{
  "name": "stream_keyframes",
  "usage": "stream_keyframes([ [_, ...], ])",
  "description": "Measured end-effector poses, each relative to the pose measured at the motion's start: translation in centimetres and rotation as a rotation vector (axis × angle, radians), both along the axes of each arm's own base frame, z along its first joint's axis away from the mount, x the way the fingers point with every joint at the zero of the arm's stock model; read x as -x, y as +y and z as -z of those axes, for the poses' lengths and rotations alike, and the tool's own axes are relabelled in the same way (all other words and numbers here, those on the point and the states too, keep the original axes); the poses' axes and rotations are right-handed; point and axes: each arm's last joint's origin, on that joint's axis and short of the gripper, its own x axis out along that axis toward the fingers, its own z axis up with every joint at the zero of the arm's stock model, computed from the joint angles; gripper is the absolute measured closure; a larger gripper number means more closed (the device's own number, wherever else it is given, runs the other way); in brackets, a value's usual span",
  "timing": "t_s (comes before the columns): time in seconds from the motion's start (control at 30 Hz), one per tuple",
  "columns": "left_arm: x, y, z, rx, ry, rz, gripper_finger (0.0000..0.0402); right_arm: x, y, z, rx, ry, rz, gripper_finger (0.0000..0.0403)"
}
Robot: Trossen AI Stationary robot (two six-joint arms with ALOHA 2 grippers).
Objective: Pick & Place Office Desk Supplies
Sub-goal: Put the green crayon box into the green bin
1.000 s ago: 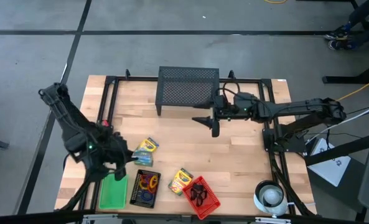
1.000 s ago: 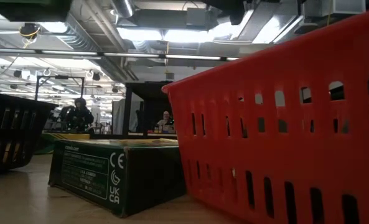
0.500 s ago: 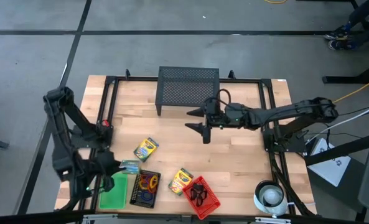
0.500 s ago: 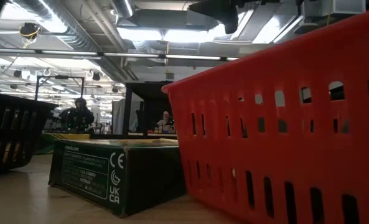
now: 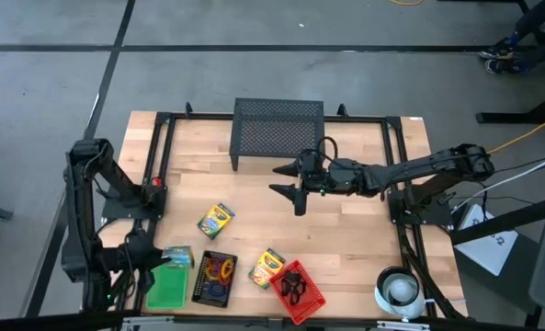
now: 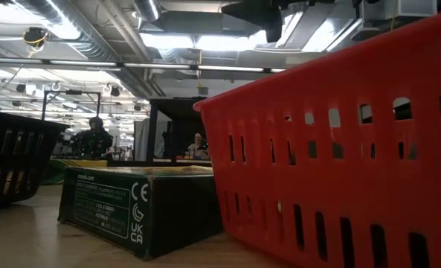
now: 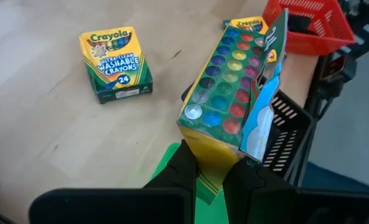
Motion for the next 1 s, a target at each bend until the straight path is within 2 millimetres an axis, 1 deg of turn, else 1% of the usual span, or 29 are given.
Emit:
stream_keyframes([
  [0.1, 0.3, -0.1, 0.0, 0.001, 0.007, 0.009, 0.0368, 0.0, 0.1, -0.1, -0.004, -0.007, 0.006, 0.0135],
  [0.23, 0.5, -0.1, 0.3, -0.019, 0.092, 0.029, 0.0368, 0.1, 0.5, -0.1, -0.002, -0.008, 0.016, 0.0135],
  [0.4, 0.5, 0.0, 0.2, -0.016, 0.117, 0.032, 0.0368, 0.1, 0.8, -0.1, 0.000, -0.008, 0.023, 0.0135],
  [0.53, 0.8, -0.2, 0.5, -0.016, 0.178, 0.037, 0.0368, 0.1, 0.8, 0.0, 0.002, -0.006, 0.033, 0.0135],
  [0.73, 1.1, -0.6, 0.8, -0.017, 0.183, 0.037, 0.0368, 0.1, 0.8, -0.1, 0.010, -0.005, 0.032, 0.0135],
  [0.87, 1.3, -0.9, 1.3, -0.037, 0.221, 0.038, 0.0368, 0.1, 0.8, 0.0, 0.013, -0.003, 0.032, 0.0135],
  [1.0, 1.3, -1.4, 2.1, -0.074, 0.219, 0.035, 0.0368, 0.2, 0.8, 0.0, 0.010, 0.000, 0.031, 0.0135],
])
